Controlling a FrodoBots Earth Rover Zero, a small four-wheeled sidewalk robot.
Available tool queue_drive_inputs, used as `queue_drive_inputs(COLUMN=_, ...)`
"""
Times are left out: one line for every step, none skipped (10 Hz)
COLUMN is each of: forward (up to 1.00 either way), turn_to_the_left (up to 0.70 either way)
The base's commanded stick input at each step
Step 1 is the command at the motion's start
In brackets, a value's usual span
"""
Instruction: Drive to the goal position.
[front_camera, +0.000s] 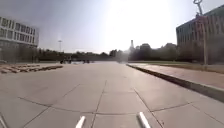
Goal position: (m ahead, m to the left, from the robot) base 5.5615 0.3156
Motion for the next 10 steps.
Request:
queue_drive_inputs(forward=0.70, turn_to_the_left=0.00)
queue_drive_inputs(forward=0.70, turn_to_the_left=0.00)
queue_drive_inputs(forward=0.70, turn_to_the_left=0.00)
queue_drive_inputs(forward=0.70, turn_to_the_left=0.00)
queue_drive_inputs(forward=0.70, turn_to_the_left=0.00)
queue_drive_inputs(forward=0.70, turn_to_the_left=0.00)
queue_drive_inputs(forward=0.70, turn_to_the_left=0.00)
queue_drive_inputs(forward=0.70, turn_to_the_left=0.00)
queue_drive_inputs(forward=0.70, turn_to_the_left=0.00)
queue_drive_inputs(forward=0.70, turn_to_the_left=0.00)
